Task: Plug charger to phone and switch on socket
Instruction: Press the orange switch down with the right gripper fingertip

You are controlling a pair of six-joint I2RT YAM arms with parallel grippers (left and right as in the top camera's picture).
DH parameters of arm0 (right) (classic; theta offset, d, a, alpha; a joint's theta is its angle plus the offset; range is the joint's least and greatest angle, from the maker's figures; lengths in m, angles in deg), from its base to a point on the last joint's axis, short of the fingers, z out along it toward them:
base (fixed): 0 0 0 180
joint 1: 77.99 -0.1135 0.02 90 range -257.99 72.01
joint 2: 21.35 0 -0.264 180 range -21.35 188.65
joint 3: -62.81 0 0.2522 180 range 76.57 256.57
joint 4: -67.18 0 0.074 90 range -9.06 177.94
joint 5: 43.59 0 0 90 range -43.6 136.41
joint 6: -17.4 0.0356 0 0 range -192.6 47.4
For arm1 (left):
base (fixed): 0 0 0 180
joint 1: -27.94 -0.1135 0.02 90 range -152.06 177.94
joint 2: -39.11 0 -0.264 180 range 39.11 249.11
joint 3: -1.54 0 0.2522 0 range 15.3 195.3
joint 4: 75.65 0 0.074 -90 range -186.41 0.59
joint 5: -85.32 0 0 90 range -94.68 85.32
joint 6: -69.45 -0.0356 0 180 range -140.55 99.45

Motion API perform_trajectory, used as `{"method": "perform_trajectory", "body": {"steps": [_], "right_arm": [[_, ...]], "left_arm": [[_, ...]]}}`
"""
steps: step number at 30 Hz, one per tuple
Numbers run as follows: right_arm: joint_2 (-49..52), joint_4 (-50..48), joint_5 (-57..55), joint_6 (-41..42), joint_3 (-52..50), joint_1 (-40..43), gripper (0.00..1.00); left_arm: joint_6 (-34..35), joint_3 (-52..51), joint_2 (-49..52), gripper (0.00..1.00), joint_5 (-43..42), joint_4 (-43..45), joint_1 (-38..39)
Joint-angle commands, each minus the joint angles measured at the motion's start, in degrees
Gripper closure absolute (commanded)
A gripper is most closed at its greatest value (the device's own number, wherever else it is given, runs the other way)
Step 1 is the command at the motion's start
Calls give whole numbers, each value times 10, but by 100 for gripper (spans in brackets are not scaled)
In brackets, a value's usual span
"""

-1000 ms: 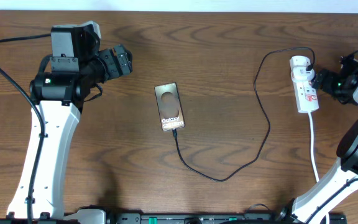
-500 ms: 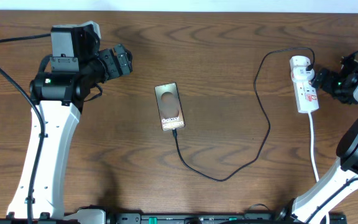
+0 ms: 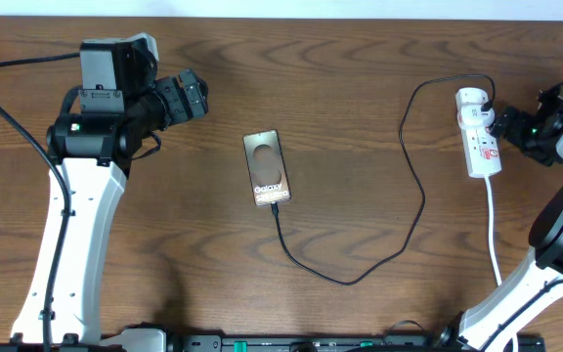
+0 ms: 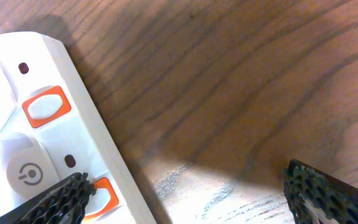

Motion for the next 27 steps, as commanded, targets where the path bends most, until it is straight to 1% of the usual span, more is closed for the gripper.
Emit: {"method": "perform_trajectory", "body": {"steps": [1,13,18,22,24,27], "right_arm": [[24,46,53,-23,-36,-43,1],[13,46,34,-29,-36,-43,1],[3,55,10,-28,-29,-42,1],[-37,79,-16,-28,-21,-42,1],[-72,93,-31,-29,-18,-42,1],[-139,132,-21,-41,-12,-42,1]], "left_arm": [[-4,8,-2,2,4,-1,0],[-4,8,-2,2,4,-2,0],[-3,8,-2,2,4,-2,0],[-3,8,-2,2,4,-2,0],[-3,8,-2,2,4,-1,0],[-3,8,-2,2,4,-2,0]]}}
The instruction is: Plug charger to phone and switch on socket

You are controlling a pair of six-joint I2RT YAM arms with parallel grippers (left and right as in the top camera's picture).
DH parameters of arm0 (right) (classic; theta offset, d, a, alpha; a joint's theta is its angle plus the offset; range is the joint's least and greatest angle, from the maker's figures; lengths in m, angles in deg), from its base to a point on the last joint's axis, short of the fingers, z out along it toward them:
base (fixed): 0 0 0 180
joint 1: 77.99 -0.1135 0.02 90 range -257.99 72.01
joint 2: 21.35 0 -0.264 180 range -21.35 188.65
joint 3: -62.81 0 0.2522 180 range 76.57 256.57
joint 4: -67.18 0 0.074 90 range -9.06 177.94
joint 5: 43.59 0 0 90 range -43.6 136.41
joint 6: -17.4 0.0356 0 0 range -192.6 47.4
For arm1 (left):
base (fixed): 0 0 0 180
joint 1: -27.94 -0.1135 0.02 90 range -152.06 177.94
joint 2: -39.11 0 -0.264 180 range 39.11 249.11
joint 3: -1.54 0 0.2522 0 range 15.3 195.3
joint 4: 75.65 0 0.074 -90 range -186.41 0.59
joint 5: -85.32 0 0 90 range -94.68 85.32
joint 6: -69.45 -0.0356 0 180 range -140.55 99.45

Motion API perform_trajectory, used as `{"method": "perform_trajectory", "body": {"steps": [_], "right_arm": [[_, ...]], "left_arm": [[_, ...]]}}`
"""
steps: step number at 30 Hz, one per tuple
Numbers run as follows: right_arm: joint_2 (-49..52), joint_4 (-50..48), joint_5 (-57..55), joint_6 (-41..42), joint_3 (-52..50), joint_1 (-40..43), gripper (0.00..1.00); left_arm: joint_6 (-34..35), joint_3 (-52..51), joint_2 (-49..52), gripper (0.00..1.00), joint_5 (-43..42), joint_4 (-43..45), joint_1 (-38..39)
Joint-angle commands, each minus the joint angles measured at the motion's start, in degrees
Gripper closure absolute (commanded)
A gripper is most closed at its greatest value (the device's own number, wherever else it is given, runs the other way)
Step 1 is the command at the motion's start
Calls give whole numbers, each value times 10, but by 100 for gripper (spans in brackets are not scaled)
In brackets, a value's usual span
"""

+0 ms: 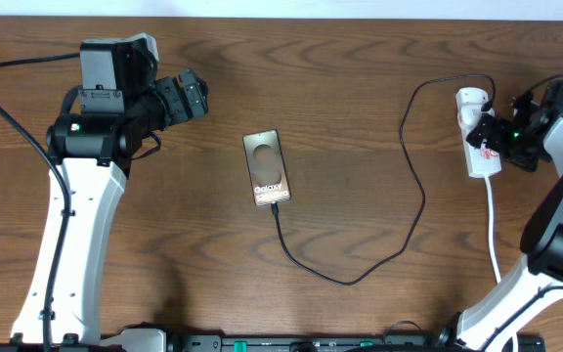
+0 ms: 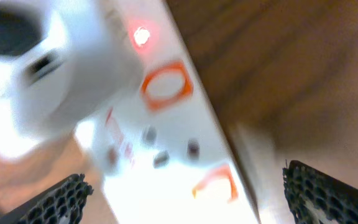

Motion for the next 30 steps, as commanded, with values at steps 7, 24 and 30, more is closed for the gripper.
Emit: {"method": "perform_trajectory", "body": {"steps": [7,24,30], "right_arm": [[-256,125,45,-54,9,-5,1],[-630,423,86,-71,9,-5,1],[-711,460,85,-70,9,-5,1]], "left_arm": [[-3,8,-2,2,4,-1,0],[-4,8,-2,2,4,-1,0],[-4,8,-2,2,4,-1,0]]}}
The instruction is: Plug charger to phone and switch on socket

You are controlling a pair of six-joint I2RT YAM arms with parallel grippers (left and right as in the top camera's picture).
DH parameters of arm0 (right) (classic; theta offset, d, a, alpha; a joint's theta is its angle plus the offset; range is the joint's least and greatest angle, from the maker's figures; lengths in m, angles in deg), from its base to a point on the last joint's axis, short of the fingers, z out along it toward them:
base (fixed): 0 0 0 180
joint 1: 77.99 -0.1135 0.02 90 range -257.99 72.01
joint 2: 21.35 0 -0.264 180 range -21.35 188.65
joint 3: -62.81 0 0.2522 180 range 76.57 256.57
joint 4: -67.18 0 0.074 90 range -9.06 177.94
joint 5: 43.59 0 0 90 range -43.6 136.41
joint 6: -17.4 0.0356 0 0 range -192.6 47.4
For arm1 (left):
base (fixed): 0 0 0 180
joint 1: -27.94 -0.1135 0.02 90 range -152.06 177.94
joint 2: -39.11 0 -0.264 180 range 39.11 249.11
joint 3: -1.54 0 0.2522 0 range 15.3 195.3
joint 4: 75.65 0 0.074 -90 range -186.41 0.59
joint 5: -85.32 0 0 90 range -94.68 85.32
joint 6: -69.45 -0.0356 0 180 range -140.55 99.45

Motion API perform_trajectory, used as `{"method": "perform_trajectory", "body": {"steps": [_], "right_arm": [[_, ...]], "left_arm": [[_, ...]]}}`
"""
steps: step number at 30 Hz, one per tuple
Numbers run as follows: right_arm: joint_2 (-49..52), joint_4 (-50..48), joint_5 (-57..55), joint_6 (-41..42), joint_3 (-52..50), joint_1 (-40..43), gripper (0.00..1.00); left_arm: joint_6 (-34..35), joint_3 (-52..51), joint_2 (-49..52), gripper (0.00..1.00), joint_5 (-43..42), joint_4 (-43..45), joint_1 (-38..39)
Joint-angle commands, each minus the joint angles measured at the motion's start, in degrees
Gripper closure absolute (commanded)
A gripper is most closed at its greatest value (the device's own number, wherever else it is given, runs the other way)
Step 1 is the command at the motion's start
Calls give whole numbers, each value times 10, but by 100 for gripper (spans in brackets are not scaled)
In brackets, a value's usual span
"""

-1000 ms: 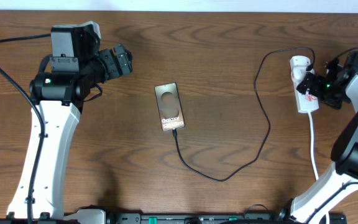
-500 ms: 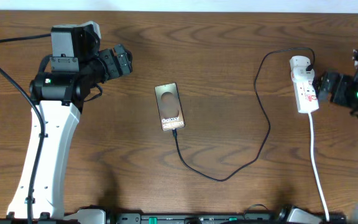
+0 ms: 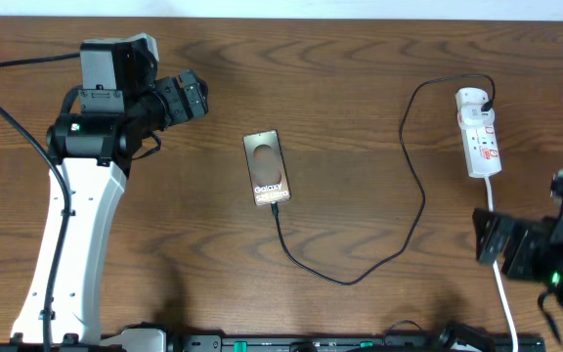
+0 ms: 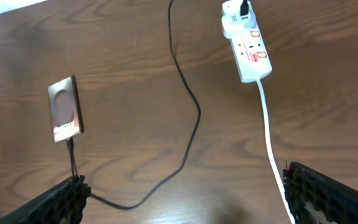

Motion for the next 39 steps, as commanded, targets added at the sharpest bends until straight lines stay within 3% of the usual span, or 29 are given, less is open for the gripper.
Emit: {"method": "perform_trajectory", "body": {"steps": [1,14,20,25,33,39], "right_arm": [[-33,14,-2,10,1,-5,1],[-64,-26,-7,-52,0,-5,1],[-77,-147,-7,-78,-58,-14,1],[-133,-322,-12,-136,-198,-78,1],[-249,-611,-72,-138,-473,-148,1],[-335,-757,-71,-126,-642,-176,1]], "left_arm": [[-4,8,-2,2,4,0,0],[-4,8,-2,2,4,0,0],[-3,8,-2,2,4,0,0],[-4,8,-2,2,4,0,0],[-3,8,-2,2,4,0,0],[-4,8,-2,2,4,0,0]]}}
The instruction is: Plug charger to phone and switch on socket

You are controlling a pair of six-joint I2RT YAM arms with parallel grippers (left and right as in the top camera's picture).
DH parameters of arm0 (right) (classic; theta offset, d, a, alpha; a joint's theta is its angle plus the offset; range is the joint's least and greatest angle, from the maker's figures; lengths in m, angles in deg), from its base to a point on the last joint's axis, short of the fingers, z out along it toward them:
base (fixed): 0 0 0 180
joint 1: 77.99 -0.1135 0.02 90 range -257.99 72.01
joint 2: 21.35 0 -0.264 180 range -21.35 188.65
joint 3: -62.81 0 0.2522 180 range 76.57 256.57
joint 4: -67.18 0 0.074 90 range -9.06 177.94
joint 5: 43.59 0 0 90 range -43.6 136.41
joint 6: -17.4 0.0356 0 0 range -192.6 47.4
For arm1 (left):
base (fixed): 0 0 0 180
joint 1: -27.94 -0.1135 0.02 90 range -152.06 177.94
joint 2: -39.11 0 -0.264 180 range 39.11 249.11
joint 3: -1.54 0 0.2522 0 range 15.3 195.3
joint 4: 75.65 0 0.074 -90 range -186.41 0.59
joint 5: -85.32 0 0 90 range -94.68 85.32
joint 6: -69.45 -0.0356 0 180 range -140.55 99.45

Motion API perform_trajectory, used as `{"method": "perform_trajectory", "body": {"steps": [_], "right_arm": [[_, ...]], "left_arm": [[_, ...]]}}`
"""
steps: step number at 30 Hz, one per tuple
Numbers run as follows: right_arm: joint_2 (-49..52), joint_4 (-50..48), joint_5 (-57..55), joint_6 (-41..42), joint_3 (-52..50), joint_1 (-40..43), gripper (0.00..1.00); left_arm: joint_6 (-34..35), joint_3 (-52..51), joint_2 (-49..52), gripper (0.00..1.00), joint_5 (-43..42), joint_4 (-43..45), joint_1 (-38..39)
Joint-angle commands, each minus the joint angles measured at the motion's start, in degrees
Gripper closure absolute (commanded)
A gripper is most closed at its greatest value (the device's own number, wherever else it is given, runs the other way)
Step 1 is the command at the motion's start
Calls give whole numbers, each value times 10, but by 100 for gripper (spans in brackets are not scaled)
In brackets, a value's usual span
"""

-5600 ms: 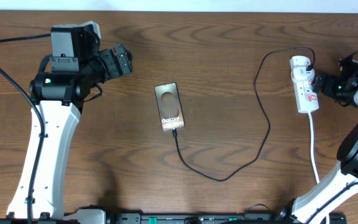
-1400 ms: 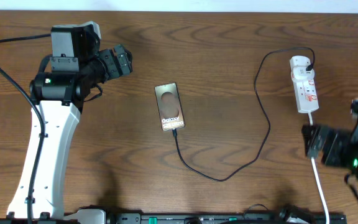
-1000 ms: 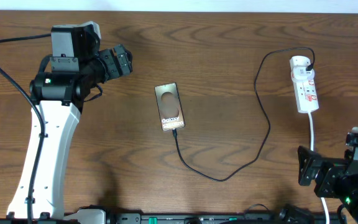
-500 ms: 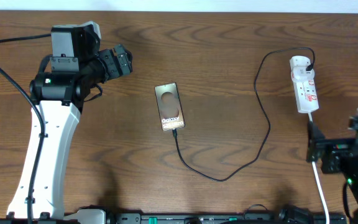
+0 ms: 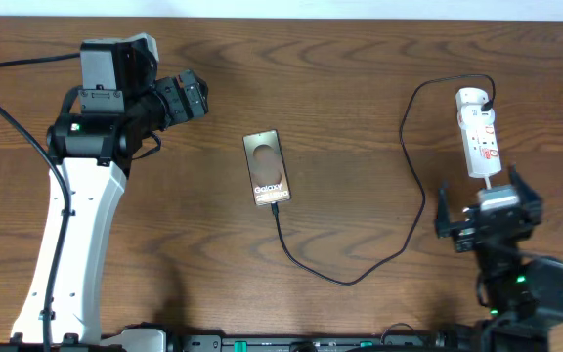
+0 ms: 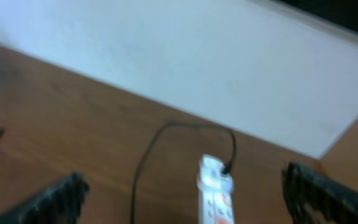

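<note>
The phone (image 5: pixel 268 168) lies face up mid-table with the black charger cable (image 5: pixel 360 276) plugged into its near end. That cable loops right and up to the white socket strip (image 5: pixel 479 132), whose plug sits in the far end (image 6: pixel 215 169). My right gripper (image 5: pixel 485 196) is open just in front of the strip's near end, holding nothing. Its wrist view is blurred and looks along the table at the strip (image 6: pixel 214 198) and the wall. My left gripper (image 5: pixel 192 98) hangs shut at the far left, well away from the phone.
The strip's white lead (image 5: pixel 495 181) runs toward the table's near edge under my right arm. The left arm's white link (image 5: pixel 76 225) stretches along the left side. Bare wood lies between the phone and the cable loop.
My right arm was low at the table's near right corner and now stands just in front of the strip. Its camera now looks along the table, not down. It stays open.
My open right gripper was first down on the strip's orange-ringed switches. A moment later a red lamp showed lit on the strip. Then the arm was far back at the near right corner, and now it stands in front of the strip. Phone, cable and left arm never moved.
</note>
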Motion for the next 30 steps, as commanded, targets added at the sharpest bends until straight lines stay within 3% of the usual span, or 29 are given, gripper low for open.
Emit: {"method": "perform_trajectory", "body": {"steps": [1,5,14,30], "right_arm": [[-50,-44,-10,6,-72,-19,1],[-107,-90,-10,10,-152,-34,1],[-162,-97,-10,10,-224,-48,1],[-167,-82,-11,27,-227,-50,1]], "left_arm": [[-3,8,-2,2,4,0,0],[-3,8,-2,2,4,0,0],[-4,8,-2,2,4,0,0],[-4,8,-2,2,4,0,0]]}}
